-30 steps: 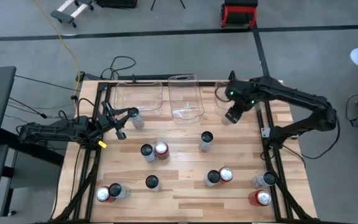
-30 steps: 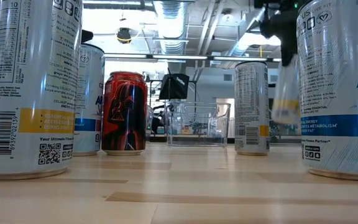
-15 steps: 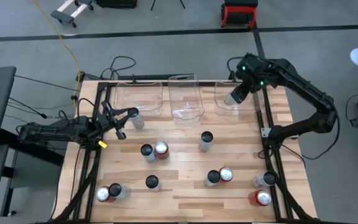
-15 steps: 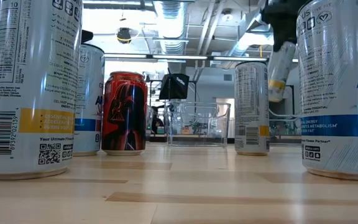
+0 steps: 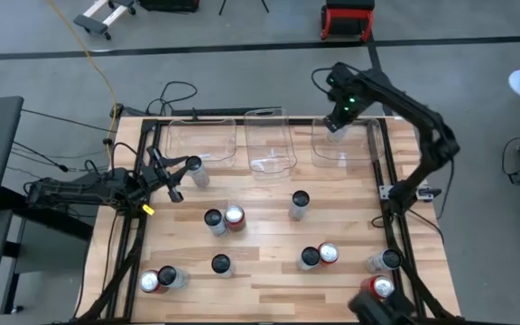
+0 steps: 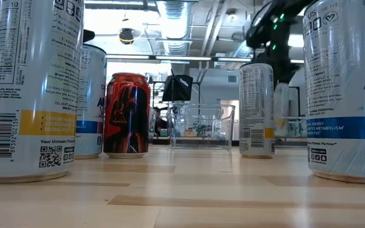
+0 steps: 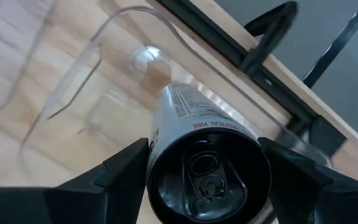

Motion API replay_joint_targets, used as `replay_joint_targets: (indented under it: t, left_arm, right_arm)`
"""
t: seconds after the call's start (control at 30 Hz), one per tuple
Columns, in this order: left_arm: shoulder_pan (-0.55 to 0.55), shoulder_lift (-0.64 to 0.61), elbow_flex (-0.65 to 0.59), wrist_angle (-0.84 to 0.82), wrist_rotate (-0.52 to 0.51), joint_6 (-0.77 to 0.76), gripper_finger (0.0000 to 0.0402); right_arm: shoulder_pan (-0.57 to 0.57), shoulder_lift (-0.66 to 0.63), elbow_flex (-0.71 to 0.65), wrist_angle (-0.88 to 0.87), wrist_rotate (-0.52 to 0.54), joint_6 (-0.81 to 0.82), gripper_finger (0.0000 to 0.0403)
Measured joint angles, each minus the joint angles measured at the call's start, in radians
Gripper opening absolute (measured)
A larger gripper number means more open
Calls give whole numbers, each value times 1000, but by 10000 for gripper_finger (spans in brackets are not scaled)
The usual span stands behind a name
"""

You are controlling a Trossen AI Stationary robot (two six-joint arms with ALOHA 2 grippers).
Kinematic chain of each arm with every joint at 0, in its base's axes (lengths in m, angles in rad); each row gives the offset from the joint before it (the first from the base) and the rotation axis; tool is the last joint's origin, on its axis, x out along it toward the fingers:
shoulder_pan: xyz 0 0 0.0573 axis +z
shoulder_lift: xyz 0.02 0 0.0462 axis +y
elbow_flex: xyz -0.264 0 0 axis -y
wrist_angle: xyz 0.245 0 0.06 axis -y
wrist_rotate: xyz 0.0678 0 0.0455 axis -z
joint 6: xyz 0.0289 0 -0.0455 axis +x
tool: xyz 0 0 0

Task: Sort soda cans
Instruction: Put the white-yellow soda can into the right transparent bin

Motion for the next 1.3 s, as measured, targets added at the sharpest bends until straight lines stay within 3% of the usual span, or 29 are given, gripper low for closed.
replay_joint_targets:
  t: [0.3,0.6,1.3]
  left_arm:
    - [0,0,0,-6,0,0,99]
    - [1,0,0,-6,-1,1,99]
    - [1,0,0,-27,-1,-5,99]
  right_arm:
    - [-11,131,22,46,-2,-41,291]
    - [-2,133,97,71,-10,-29,291]
    - [49,140,85,65,-10,-22,296]
